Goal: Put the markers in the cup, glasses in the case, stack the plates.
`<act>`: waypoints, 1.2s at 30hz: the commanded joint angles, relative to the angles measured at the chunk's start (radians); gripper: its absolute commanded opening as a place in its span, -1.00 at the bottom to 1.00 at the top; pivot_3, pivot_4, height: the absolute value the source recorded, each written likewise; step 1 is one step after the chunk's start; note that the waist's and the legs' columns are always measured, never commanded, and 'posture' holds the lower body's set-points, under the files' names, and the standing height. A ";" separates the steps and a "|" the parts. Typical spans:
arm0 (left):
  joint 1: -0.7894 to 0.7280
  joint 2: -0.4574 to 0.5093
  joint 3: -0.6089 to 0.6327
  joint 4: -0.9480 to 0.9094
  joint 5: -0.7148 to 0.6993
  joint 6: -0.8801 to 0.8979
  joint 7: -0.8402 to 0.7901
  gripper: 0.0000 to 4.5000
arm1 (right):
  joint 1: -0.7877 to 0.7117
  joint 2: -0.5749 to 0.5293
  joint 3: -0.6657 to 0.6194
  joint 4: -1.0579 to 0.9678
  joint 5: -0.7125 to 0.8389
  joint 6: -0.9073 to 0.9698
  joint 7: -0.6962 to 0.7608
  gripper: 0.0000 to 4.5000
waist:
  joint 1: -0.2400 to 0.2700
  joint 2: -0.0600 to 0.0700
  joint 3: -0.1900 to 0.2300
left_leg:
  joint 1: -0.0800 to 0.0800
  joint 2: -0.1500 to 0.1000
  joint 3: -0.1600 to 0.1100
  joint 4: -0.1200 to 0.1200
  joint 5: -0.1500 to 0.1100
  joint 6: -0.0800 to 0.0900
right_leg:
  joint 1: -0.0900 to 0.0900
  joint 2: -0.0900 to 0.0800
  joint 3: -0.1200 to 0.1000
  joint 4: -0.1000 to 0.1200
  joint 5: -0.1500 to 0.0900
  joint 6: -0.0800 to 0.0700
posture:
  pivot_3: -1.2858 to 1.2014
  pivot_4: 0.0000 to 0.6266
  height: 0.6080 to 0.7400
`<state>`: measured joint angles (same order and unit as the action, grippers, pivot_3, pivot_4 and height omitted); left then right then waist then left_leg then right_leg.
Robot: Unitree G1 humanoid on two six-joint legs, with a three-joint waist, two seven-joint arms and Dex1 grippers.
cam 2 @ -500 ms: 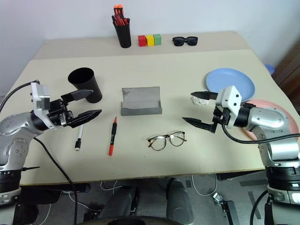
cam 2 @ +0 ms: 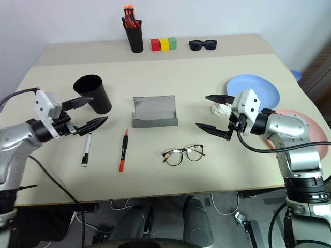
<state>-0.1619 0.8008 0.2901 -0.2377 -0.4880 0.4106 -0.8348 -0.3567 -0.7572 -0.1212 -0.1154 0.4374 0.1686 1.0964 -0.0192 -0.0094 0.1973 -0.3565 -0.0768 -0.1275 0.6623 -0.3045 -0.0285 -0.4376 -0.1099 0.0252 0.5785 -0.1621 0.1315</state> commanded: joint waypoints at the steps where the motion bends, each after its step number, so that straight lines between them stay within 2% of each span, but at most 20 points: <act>1: 0.026 0.055 0.108 -0.073 -0.048 0.188 0.089 1.00 | -0.039 0.034 0.030 -0.057 0.013 0.009 -0.020 0.99 | 0.000 0.000 0.000 | 0.000 0.001 0.000 0.000 0.000 0.000 | 0.000 0.001 0.000 0.000 0.000 0.000 | 0.03 -0.52 1.00; 4: 0.002 0.019 0.218 -0.152 -0.104 0.497 0.325 1.00 | -0.066 0.076 0.068 -0.065 0.003 0.024 -0.047 0.99 | 0.001 0.000 0.000 | 0.000 0.001 -0.001 0.000 0.000 0.000 | 0.000 0.002 0.000 0.001 0.000 0.000 | 0.03 -0.52 1.00; 7: 0.033 0.047 0.298 -0.283 -0.155 0.795 0.405 1.00 | -0.089 0.117 0.106 -0.060 -0.005 0.052 -0.076 0.99 | 0.001 -0.001 0.000 | 0.000 0.001 -0.002 0.001 0.000 0.000 | 0.000 0.002 0.000 0.001 0.000 0.000 | 0.03 -0.52 1.00; 9: 0.029 0.053 0.347 -0.339 -0.193 0.934 0.427 1.00 | -0.089 0.138 0.119 -0.109 0.032 0.098 -0.090 0.99 | 0.004 -0.001 0.000 | 0.000 0.001 -0.002 0.001 0.000 -0.001 | 0.000 0.002 0.000 0.001 0.000 0.000 | 0.03 -0.52 1.00; 12: -0.019 -0.031 0.352 -0.440 -0.232 1.175 0.498 1.00 | -0.086 0.158 0.135 -0.140 0.033 0.104 -0.092 0.99 | 0.008 -0.001 0.000 | 0.000 0.001 -0.003 0.001 0.000 -0.001 | -0.001 0.002 0.000 0.002 0.000 0.000 | 0.03 -0.52 1.00; 18: 0.098 -0.124 0.326 -0.503 -0.294 1.204 0.647 1.00 | -0.083 0.205 0.168 -0.168 0.021 0.120 -0.133 0.99 | 0.001 -0.001 0.000 | 0.001 0.002 -0.003 0.000 -0.001 -0.006 | -0.001 0.006 0.000 0.002 0.000 -0.002 | 0.03 -0.52 1.00; 24: 0.123 -0.203 0.328 -0.467 -0.386 1.204 0.783 1.00 | -0.074 0.211 0.164 -0.185 0.052 0.152 -0.147 0.99 | 0.009 -0.002 -0.001 | 0.001 0.003 -0.003 0.001 -0.001 -0.008 | 0.000 0.008 0.000 0.002 0.000 -0.004 | 0.03 -0.52 1.00; 34: 0.065 -0.150 0.282 -0.343 -0.624 1.204 0.944 1.00 | -0.036 0.224 0.164 -0.216 0.043 0.142 -0.179 0.99 | 0.007 -0.002 -0.001 | 0.001 0.003 -0.003 0.001 -0.001 -0.008 | 0.000 0.008 0.000 0.002 0.000 -0.004 | 0.03 -0.52 1.00; 36: 0.072 -0.136 0.269 -0.322 -0.677 1.204 0.977 0.75 | -0.031 0.221 0.160 -0.217 0.043 0.144 -0.182 1.00 | 0.006 -0.002 -0.001 | 0.001 0.003 -0.003 0.001 -0.001 -0.008 | -0.001 0.008 0.000 0.002 0.000 -0.004 | 0.03 -0.52 1.00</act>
<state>-0.0905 0.6435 0.5608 -0.5638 -1.1120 1.6062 0.1146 -0.3873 -0.5387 0.0554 -0.2818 0.4685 0.3206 0.9206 -0.0127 -0.0117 0.1962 -0.3556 -0.0734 -0.1307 0.6629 -0.3052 -0.0364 -0.4383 -0.1021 0.0250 0.5805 -0.1620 0.1270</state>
